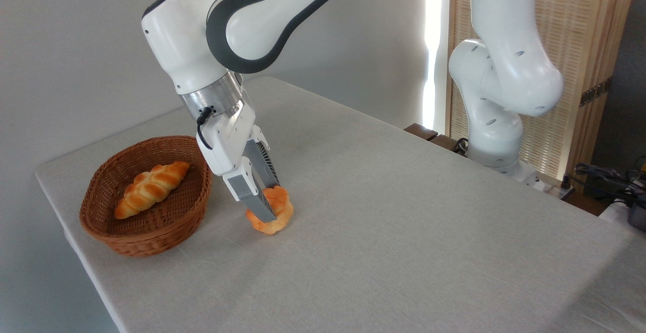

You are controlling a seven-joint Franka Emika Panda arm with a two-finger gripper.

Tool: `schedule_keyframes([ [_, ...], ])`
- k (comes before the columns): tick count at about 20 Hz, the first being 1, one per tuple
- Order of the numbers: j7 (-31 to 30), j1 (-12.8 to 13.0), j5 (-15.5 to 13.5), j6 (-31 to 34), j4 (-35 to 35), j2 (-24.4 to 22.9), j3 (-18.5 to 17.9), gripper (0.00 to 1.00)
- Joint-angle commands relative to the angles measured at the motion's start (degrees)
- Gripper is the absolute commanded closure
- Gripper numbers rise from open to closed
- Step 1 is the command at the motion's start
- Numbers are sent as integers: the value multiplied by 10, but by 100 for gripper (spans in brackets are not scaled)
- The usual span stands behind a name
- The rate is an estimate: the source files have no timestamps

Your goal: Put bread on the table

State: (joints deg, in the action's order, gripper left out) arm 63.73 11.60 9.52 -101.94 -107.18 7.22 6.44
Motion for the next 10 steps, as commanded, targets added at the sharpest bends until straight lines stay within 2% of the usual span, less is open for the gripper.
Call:
schedule_keyframes([
  [1, 5, -3, 9, 8, 14, -8, -2, 0],
  [4, -9, -11, 2, 8, 57, -18, -12, 0],
  [6, -48, -20, -8, 8, 92, -26, -20, 0],
  [8, -120, -24, -37, 8, 114, -36, -40, 0],
  [10, -166, -25, -92, 9, 117, -49, -63, 0],
])
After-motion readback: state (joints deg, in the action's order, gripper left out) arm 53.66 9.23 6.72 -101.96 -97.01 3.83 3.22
